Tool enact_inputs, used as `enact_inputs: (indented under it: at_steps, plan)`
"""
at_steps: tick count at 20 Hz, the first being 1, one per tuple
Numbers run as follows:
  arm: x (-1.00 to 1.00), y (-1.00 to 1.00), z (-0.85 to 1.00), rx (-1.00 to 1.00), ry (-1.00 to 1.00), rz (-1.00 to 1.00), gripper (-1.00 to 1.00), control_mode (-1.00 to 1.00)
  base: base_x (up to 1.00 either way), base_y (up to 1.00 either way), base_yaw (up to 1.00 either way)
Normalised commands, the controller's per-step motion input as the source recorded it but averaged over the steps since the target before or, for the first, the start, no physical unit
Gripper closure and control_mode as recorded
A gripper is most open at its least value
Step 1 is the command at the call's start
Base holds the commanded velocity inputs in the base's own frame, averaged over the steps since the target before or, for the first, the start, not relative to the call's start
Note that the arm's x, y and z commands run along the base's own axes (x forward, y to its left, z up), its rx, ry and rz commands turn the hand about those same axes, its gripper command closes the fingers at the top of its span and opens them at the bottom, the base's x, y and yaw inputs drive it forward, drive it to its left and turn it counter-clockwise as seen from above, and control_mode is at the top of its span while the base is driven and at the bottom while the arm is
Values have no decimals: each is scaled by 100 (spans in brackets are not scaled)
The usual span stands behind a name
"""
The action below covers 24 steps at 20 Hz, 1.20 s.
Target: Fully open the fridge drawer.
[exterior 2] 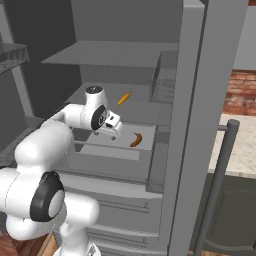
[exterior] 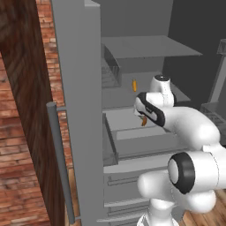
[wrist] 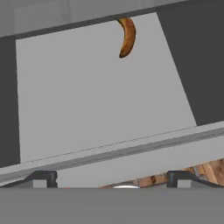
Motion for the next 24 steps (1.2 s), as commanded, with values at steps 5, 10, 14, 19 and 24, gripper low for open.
enact_inputs:
  at_steps: [5, 10, 14, 19, 24]
  plan:
    - [33, 0, -31, 0, 0, 2, -100, -100, 0, 0, 0]
    - [23, 0, -34, 0, 0, 2, -100, -100, 0, 0, 0]
    - [13, 0, -20, 0, -1, 3, -100, -100, 0, 0, 0]
    - [10, 0, -12, 0, -4, 3, -100, -100, 0, 0, 0]
    - [7, 3, -19, 0, -3, 3, -100, -100, 0, 0, 0]
